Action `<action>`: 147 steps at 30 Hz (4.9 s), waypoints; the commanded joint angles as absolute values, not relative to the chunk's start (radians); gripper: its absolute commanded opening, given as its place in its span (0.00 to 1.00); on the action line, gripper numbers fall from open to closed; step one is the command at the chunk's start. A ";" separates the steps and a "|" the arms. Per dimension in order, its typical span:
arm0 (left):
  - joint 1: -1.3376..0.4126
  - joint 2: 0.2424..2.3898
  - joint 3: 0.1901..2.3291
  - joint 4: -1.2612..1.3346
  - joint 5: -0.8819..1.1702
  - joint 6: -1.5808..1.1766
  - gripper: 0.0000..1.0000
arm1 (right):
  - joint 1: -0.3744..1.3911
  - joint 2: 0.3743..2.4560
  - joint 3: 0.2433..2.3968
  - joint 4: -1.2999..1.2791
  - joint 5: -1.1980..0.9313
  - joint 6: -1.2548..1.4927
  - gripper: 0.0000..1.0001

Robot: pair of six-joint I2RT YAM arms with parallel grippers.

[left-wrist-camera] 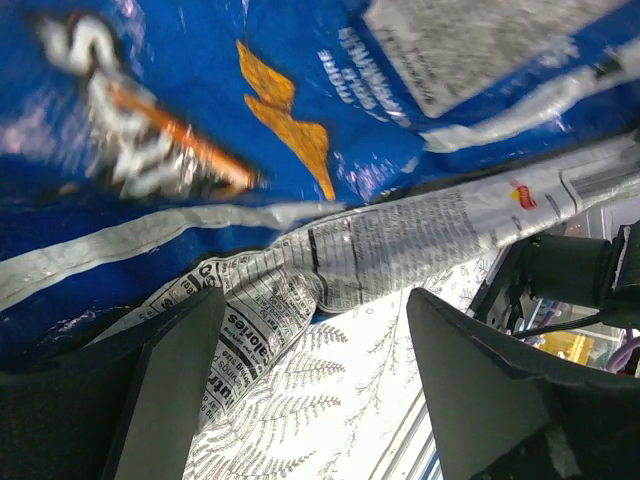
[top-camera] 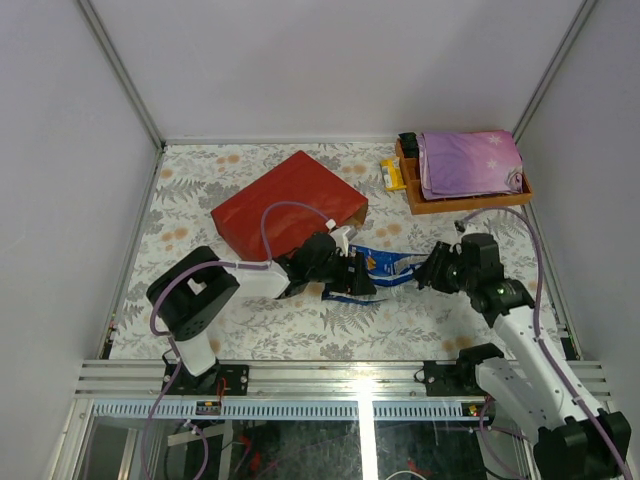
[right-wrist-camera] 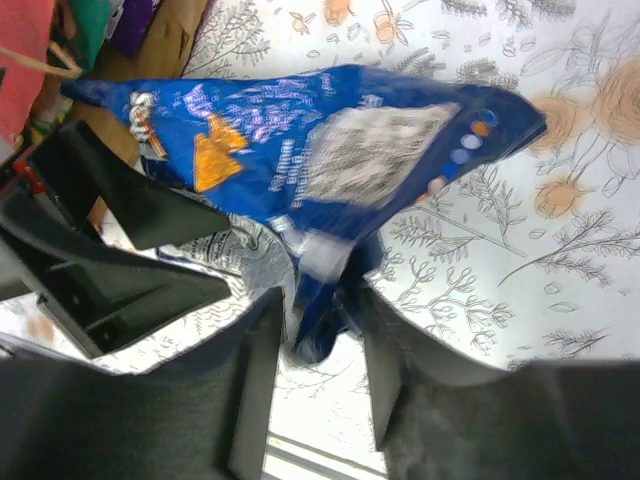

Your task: Take the snacks out of the paper bag

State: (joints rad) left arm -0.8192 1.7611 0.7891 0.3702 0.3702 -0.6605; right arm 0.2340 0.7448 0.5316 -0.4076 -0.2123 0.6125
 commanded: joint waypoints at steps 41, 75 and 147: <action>-0.767 1.757 0.678 0.121 0.275 -0.572 0.75 | -0.013 1.235 0.173 0.951 -0.745 1.117 0.91; -0.762 1.530 0.622 0.047 0.137 -0.599 0.77 | 0.161 0.904 0.557 -0.005 -0.525 0.713 0.67; -1.159 1.536 0.996 -0.182 -0.263 -0.517 0.88 | 0.108 1.532 0.079 1.118 -0.554 1.091 0.59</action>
